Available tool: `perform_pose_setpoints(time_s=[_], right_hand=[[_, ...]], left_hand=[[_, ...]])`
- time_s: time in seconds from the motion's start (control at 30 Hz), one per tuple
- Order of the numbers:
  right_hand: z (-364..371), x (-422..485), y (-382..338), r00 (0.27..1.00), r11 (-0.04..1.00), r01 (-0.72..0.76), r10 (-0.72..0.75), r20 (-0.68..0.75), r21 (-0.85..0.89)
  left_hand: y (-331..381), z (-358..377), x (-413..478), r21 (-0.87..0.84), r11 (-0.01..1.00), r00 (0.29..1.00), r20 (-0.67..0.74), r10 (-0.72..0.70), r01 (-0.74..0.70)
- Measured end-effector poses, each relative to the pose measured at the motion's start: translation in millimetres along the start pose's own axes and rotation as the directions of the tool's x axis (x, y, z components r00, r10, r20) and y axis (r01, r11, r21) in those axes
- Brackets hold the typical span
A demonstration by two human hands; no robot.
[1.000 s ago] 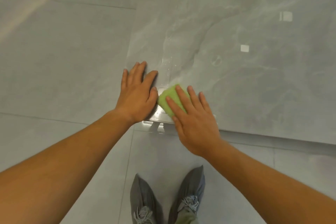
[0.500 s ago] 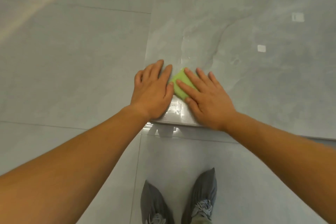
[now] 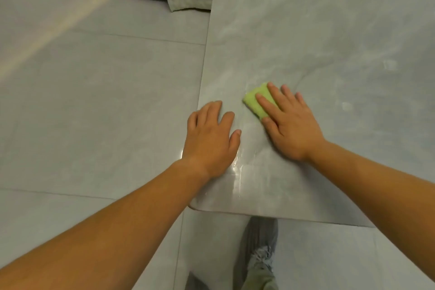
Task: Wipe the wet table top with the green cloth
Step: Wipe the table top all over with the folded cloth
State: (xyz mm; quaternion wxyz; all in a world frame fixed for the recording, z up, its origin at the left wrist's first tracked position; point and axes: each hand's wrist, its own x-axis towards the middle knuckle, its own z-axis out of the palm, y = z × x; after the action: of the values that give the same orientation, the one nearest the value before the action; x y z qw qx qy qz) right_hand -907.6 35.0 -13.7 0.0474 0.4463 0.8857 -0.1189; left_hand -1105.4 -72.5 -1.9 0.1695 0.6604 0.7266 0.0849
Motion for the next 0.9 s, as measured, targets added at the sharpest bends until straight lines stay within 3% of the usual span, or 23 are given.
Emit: perform_pose_setpoints(time_s=[0.07, 0.13, 0.27, 0.33, 0.5, 0.57, 0.7, 0.9], right_hand=[[-8, 45, 7, 0.982, 0.982, -0.176, 0.179, -0.051, 0.064], [-10, 68, 6, 0.972, 0.975, -0.209, 0.215, -0.09, 0.078], [-9, 53, 11, 0.997, 0.997, 0.066, -0.063, -0.052, 0.05], [-15, 67, 29, 0.994, 0.993, 0.109, -0.109, -0.019, 0.044], [-46, 182, 77, 0.985, 0.985, -0.154, 0.16, -0.067, 0.084], [-47, 194, 81, 0.991, 0.992, -0.099, 0.105, -0.087, 0.072], [-50, 184, 99, 0.99, 0.99, 0.138, -0.137, -0.025, 0.022], [-72, 290, 117, 0.992, 0.993, -0.092, 0.098, -0.081, 0.071]], left_hand=[[-3, -1, 22, -0.01, 1.0, 1.0, 0.008, -0.001, 0.001], [-5, -4, 47, -0.026, 1.0, 1.0, -0.008, -0.009, 0.009], [-7, -13, 101, -0.038, 0.997, 0.998, -0.009, -0.068, 0.068], [-11, -18, 123, -0.013, 0.997, 0.998, -0.001, -0.07, 0.07], [-18, -27, 191, 0.015, 0.994, 0.994, -0.01, -0.106, 0.106], [-20, -29, 212, 0.028, 0.992, 0.993, -0.001, -0.12, 0.12], [-20, -29, 242, 0.018, 0.987, 0.987, 0.013, -0.161, 0.161], [-16, -27, 245, 0.047, 0.986, 0.987, -0.006, -0.159, 0.159]])
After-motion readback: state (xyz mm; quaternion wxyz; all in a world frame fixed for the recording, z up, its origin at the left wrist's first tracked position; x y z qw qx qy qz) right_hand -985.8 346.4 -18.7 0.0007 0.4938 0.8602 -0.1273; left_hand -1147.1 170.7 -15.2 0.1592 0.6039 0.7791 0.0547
